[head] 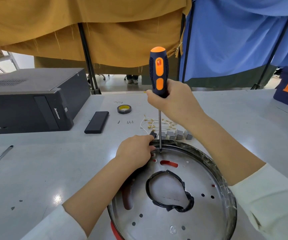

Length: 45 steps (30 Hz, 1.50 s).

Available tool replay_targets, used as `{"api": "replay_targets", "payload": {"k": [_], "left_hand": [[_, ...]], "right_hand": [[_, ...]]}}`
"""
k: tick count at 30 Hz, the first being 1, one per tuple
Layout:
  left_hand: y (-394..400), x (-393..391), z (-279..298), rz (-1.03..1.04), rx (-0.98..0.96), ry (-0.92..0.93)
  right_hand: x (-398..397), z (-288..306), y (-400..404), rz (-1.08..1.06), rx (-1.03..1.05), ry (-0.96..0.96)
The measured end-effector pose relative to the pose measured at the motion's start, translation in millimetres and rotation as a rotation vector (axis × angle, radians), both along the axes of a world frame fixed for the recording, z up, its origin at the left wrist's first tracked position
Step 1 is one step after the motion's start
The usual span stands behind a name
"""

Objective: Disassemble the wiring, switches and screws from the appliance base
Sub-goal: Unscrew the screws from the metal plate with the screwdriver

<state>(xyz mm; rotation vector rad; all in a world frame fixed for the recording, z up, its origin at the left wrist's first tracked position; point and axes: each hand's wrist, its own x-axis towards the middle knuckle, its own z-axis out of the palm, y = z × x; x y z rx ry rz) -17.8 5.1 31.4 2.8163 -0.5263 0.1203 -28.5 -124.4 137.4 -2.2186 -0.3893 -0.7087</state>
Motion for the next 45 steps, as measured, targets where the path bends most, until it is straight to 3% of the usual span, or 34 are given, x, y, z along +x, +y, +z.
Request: {"api": "replay_targets", "payload": {"k": [8,13,18,22,25,30,33,36,38,42,45], "left_hand": [[0,-1,3,-0.008,0.001,0.011],[-1,-2,4,0.002,-0.003,0.023],[-10,-1,8,0.001,-0.013,0.041],[-20,2,9,-0.012,0.002,0.042],[-20,3,8,-0.015,0.015,0.025],[-19,3,6,-0.025,-0.001,0.023],[-19,4,5,-0.024,-0.012,0.02],[-19,4,4,-0.026,-0.017,0.02],[-18,5,3,-0.028,-0.022,0.018],[-18,5,3,-0.028,-0.017,0.013],[-19,5,3,-0.024,-0.006,0.01]], "right_hand": [[2,12,-19,0.255,-0.023,0.196],[2,2,-21,0.066,-0.081,0.053],[4,12,-9,0.185,0.492,0.097],[11,10,-5,0.233,0.72,0.171],[17,7,-14,0.295,0.816,0.178],[19,5,-19,0.718,0.806,0.38],[18,3,-15,0.609,0.773,0.31],[13,-1,-7,0.252,0.613,0.07],[12,-2,-4,0.077,0.623,-0.018],[14,4,0,0.086,0.695,0.056],[15,6,-3,0.236,0.798,0.135]]}}
